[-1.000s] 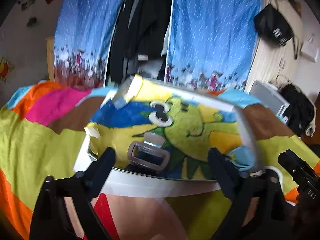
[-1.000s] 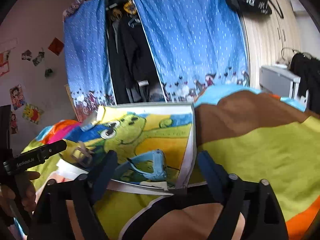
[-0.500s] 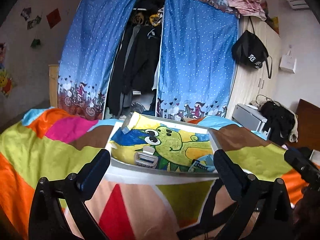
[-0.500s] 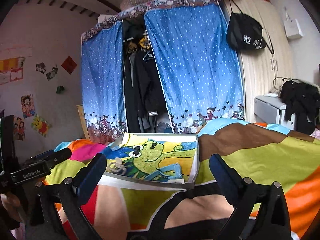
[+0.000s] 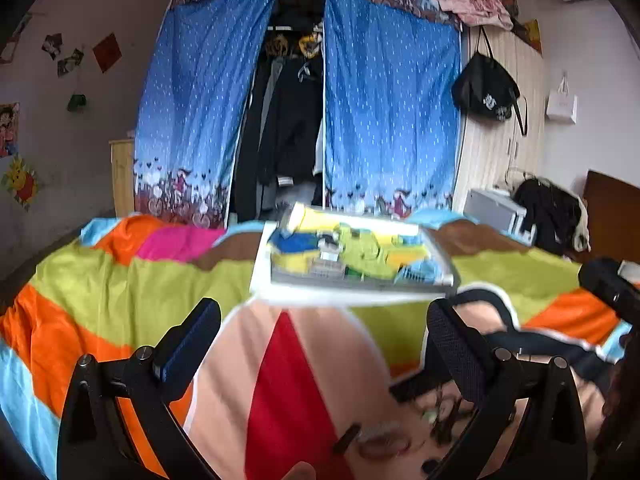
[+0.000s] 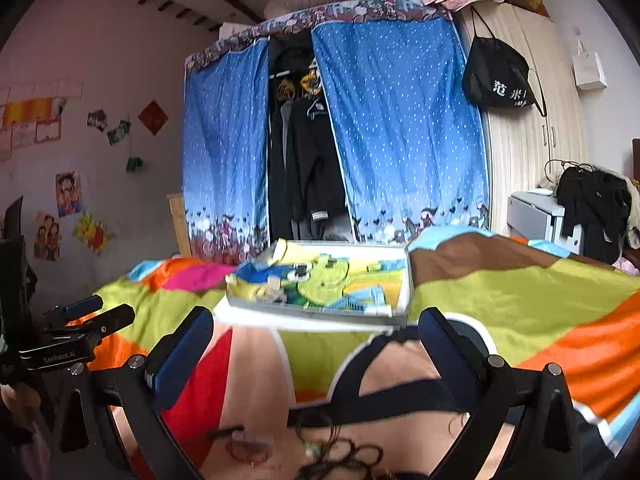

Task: Organize jewelry
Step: 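Move both tools back from the tray to the remaining jewelry, then grasp the beaded brown hair tie with the right tool while the left tool grasps the black hair clip, then carry the hair tie and black clip into the tray and open both tools, then withdraw both tools from the tray back toward the duvet, then move the left tool to the white barrette while the right tool approaches the black bead bracelet, then grasp the white barrette with the left tool while the right tool grasps the black bead bracelet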

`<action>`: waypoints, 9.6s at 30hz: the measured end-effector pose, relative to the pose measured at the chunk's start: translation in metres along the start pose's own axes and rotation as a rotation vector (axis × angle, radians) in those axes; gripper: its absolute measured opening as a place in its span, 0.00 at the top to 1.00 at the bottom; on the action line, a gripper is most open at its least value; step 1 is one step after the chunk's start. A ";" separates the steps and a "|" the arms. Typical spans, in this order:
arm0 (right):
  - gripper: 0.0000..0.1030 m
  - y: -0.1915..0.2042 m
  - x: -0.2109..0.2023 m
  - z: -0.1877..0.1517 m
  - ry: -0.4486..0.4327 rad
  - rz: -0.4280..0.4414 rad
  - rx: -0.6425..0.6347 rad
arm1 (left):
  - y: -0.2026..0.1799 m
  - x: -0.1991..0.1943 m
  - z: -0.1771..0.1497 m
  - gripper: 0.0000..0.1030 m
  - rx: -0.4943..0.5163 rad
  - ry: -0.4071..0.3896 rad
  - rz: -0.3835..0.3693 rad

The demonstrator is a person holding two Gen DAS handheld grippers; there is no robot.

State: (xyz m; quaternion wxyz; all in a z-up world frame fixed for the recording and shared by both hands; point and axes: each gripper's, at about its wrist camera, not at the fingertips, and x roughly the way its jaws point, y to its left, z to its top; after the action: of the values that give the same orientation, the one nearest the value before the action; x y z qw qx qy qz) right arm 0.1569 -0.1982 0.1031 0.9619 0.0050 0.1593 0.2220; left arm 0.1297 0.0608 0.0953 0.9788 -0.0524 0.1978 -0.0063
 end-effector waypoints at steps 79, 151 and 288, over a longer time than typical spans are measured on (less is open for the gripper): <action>0.75 0.003 0.121 -0.161 0.501 0.123 0.052 | -0.016 0.115 -0.144 0.88 0.165 0.542 -0.193; 0.26 -0.048 0.255 -0.017 0.168 0.120 0.029 | 0.047 0.247 0.041 0.27 -0.132 0.203 0.034; 0.43 -0.045 0.128 -0.180 0.623 0.059 0.384 | -0.028 0.167 -0.138 0.79 0.187 0.609 -0.408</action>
State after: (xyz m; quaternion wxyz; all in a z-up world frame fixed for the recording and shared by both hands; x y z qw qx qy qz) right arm 0.2296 -0.1950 -0.1109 0.8421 0.1223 0.4830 0.2064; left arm 0.2308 0.0141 -0.0925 0.8545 0.0033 0.4637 -0.2343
